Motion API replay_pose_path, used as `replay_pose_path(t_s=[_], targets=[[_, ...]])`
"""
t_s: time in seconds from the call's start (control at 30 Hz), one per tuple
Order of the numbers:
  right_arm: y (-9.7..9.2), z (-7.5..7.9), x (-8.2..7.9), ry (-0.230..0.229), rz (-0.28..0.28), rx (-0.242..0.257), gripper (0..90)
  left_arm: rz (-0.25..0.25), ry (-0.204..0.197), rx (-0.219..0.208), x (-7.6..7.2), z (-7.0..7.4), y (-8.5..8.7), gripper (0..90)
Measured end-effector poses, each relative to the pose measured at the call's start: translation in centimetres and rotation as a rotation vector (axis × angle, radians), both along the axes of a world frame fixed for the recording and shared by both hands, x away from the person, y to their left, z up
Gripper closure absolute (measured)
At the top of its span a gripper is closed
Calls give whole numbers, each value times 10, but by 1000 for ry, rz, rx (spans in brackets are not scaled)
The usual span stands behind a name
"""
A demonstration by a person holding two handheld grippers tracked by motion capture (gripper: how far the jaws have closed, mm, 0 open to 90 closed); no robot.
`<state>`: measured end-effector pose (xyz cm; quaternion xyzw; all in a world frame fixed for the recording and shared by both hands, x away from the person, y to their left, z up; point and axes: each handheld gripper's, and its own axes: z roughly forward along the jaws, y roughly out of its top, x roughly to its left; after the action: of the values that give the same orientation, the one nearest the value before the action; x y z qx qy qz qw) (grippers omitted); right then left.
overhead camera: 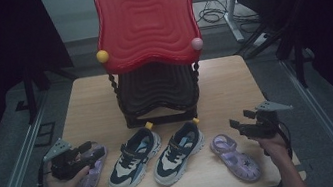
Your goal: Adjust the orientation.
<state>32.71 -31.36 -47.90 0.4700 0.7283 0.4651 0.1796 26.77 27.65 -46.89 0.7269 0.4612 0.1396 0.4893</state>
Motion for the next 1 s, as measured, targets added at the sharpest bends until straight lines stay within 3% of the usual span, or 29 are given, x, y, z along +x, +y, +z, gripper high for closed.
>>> replay_pose_path(t_s=[0.23,0.33,0.47,0.53,0.73,0.77,0.83,0.93,1.0], targets=[[3,0,6,-6,17,6,245,14,-15,-15,-6,0,3,355],[7,1,6,-7,55,26,261,22,-21,-8,-7,3,0,366],[13,3,5,-18,86,-1,269,19,-14,8,-7,4,-3,373],[17,4,2,-17,95,-31,273,7,-5,-3,-6,6,-8,380],[17,5,-6,-1,92,-25,288,-3,-1,-5,-6,8,-15,454],[17,5,-6,-1,92,-25,288,3,1,-20,-6,9,-16,454],[19,11,-8,-11,105,-27,289,-11,6,-50,-3,13,-19,531],[17,17,-6,-26,105,-19,293,-28,10,-50,-2,13,-24,605],[15,19,-4,-34,104,-12,296,-32,8,-39,-2,11,-27,713]])
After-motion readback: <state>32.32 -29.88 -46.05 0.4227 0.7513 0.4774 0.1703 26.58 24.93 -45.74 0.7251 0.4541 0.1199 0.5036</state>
